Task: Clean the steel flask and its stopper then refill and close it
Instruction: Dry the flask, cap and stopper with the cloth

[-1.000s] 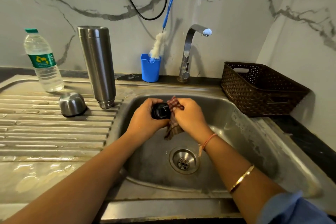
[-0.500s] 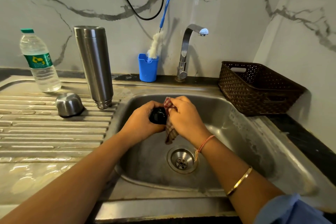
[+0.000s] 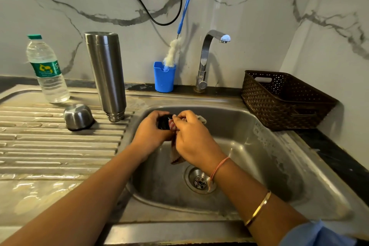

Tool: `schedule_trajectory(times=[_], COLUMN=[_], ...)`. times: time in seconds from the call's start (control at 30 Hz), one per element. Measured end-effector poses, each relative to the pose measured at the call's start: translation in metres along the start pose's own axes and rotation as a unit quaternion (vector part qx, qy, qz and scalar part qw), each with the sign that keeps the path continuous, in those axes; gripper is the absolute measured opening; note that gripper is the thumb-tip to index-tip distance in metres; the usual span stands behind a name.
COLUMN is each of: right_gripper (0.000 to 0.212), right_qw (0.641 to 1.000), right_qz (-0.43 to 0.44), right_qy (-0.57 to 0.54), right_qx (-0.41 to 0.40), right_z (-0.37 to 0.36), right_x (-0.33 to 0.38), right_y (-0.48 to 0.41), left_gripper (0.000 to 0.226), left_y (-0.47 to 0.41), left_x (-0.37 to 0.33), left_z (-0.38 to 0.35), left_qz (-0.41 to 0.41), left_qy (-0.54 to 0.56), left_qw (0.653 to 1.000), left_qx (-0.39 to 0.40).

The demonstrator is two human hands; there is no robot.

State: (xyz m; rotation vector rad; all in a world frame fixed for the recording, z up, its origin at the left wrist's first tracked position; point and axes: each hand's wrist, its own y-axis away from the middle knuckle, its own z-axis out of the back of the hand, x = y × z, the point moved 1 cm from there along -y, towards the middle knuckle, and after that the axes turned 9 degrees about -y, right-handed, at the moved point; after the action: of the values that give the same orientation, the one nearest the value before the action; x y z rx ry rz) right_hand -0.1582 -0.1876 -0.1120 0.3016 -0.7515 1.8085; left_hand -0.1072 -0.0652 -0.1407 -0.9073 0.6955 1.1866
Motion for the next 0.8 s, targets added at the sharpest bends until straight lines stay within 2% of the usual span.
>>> schedule_trajectory(times=[0.07,0.17,0.23,0.3,0.37,0.43,0.57,0.63,0.7,0.8], right_gripper=[0.043,0.046,0.046,0.038,0.029,0.026,0.026,0.032,0.036,0.035], right_qw=[0.999,0.999,0.999,0.983,0.942,0.885,0.744,0.687,0.665,0.673], right_qz=[0.008,0.014,-0.007,-0.066,-0.143,-0.211,-0.319,-0.349,-0.366,-0.383], right_qy=[0.042,0.032,-0.03,-0.137,-0.264,-0.382,-0.579,-0.635,-0.65,-0.63], right_qx=[0.008,-0.002,-0.04,-0.101,-0.149,-0.16,-0.098,-0.053,-0.032,-0.052], right_z=[0.001,0.005,0.009,0.013,0.014,0.015,0.012,0.008,0.003,0.0], right_x=[0.001,-0.001,-0.004,-0.01,-0.017,-0.025,-0.035,-0.033,-0.03,-0.03], right_y=[0.0,-0.001,-0.004,-0.009,-0.013,-0.014,-0.01,-0.007,-0.007,-0.007], left_gripper=[0.054,0.055,0.056,0.056,0.058,0.058,0.052,0.049,0.048,0.05], left_y=[0.001,0.002,0.002,0.003,0.006,0.01,0.017,0.018,0.018,0.015], left_x=[-0.002,-0.006,-0.006,-0.006,-0.007,-0.012,-0.02,-0.022,-0.025,-0.023], left_z=[-0.001,0.001,0.002,0.001,-0.002,-0.004,-0.007,-0.006,-0.006,-0.007], left_qz=[-0.051,-0.088,-0.107,-0.111,-0.096,-0.092,-0.072,-0.058,-0.082,-0.108], left_qy=[-0.065,-0.066,-0.065,-0.027,0.028,0.06,0.168,0.219,0.201,0.123], left_qw=[0.996,0.993,0.991,0.992,0.993,0.992,0.98,0.97,0.972,0.983], left_qx=[0.016,0.034,0.043,0.058,0.065,0.059,0.075,0.086,0.086,0.078])
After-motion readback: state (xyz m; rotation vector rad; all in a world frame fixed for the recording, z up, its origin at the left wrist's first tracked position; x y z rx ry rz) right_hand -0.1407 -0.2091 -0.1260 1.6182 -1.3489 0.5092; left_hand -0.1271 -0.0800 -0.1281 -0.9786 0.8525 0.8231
